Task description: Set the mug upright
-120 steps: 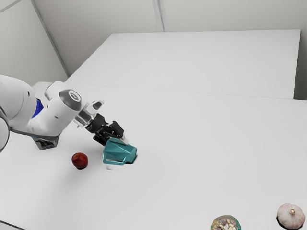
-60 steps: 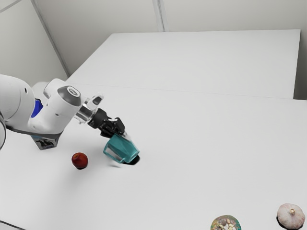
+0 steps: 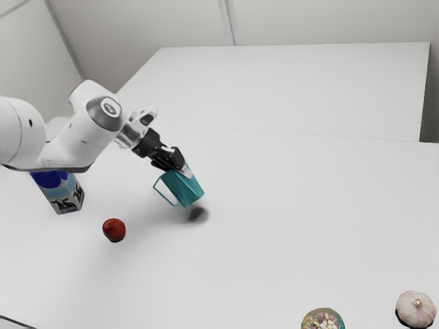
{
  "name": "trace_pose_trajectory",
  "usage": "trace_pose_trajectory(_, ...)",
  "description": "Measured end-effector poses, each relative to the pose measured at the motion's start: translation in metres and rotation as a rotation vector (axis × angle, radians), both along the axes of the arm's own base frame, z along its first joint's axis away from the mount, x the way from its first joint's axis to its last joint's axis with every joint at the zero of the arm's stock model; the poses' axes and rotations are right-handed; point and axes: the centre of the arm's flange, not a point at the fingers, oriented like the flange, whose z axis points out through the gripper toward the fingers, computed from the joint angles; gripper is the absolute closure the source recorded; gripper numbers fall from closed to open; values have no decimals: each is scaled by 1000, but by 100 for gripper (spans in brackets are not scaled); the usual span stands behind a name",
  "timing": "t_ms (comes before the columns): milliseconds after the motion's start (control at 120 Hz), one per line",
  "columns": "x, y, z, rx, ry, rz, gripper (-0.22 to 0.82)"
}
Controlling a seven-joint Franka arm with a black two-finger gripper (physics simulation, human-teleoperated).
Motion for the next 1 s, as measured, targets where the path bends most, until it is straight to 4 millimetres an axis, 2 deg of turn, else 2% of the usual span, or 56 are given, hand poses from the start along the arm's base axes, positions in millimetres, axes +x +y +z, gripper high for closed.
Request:
trace_pose_trajectory(142, 9, -18, 17, 170, -26, -138, 79)
trace_pose_trajectory(250, 11, -32, 21, 302, -37, -232, 79)
trace_pose_trajectory(375, 11, -35, 20, 426, -49, -293, 79)
trace_pose_trajectory(467, 2, -38, 20, 500, -78, -323, 79)
trace_pose_trajectory(625, -19, -35, 8, 565, -129, -325, 79)
trace_pose_trajectory(1000, -35, -25, -16, 607, -247, -242, 78)
